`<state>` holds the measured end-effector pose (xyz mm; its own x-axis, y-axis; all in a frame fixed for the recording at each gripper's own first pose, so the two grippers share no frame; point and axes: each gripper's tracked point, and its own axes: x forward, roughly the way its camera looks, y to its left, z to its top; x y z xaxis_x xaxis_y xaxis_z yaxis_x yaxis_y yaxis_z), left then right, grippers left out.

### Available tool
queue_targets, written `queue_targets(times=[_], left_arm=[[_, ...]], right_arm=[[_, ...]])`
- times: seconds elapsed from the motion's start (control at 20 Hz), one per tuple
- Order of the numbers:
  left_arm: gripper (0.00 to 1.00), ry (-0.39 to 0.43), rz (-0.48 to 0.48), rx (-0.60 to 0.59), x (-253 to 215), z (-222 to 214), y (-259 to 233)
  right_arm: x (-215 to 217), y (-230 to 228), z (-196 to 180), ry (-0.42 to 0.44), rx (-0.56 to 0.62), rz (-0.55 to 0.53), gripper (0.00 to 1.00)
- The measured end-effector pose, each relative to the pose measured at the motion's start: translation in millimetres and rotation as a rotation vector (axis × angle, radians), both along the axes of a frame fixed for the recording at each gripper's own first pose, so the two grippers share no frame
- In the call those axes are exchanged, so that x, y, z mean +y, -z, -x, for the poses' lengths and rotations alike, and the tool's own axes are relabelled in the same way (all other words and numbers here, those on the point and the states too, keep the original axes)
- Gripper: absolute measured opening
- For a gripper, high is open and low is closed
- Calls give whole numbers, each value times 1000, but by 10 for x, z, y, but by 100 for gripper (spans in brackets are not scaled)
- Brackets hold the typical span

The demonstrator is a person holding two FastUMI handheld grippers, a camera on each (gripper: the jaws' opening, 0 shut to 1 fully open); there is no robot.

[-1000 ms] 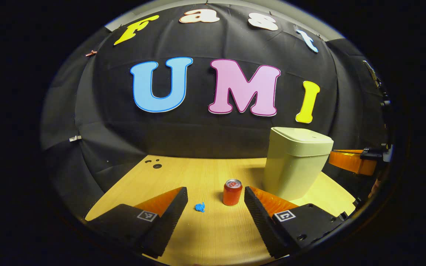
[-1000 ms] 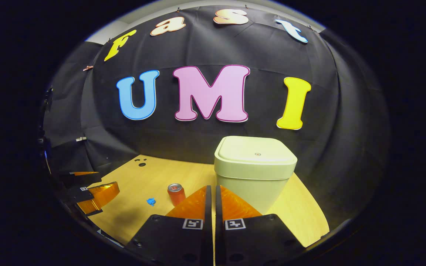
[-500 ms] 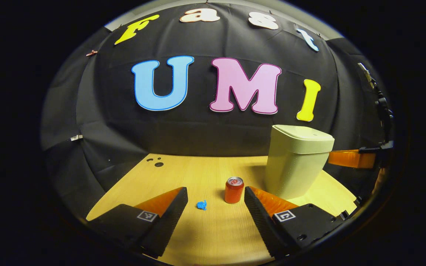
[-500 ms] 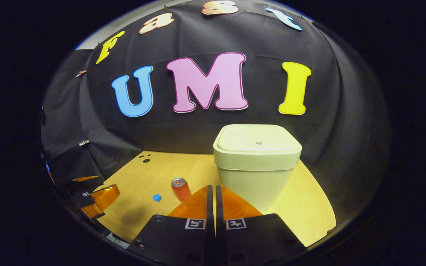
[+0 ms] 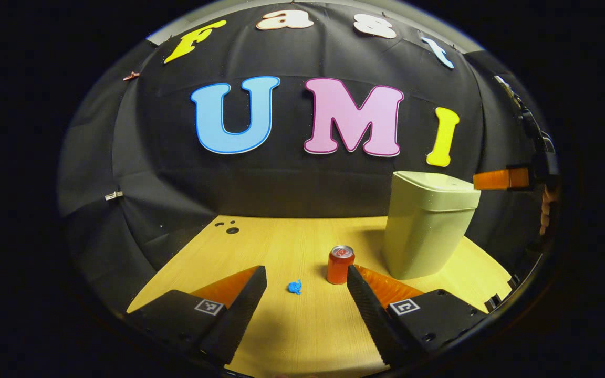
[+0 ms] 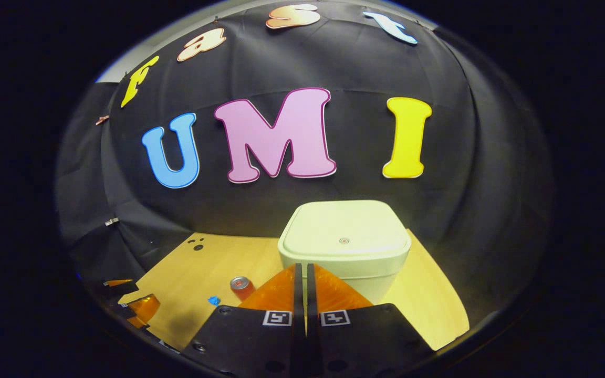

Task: Press the lid of the desktop garbage bin to open it, pick up the crumpled paper on the desktop and throw it into the bin, then pick up the pop can on the desktop and drop it into the bin, and finally close the garbage bin lid.

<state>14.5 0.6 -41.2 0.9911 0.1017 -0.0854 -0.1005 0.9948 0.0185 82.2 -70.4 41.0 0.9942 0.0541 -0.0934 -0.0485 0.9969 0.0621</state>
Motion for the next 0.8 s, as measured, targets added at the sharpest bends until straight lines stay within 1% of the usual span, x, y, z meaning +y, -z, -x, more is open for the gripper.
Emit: queue_targets(times=[0.15, 0.3, 0.45, 0.8], left_arm=[[98, -22, 6, 6, 65, 30, 28], [98, -46, 20, 17, 109, 30, 55], [98, -71, 28, 22, 156, 34, 93], [99, -121, 33, 46, 247, 85, 181]], right_arm=[[-96, -131, -139, 17, -30, 9, 5], [-167, -165, -316, 30, -36, 21, 5], [-264, -126, -482, 49, -26, 43, 5], [-361, 23, -756, 62, 11, 95, 5]])
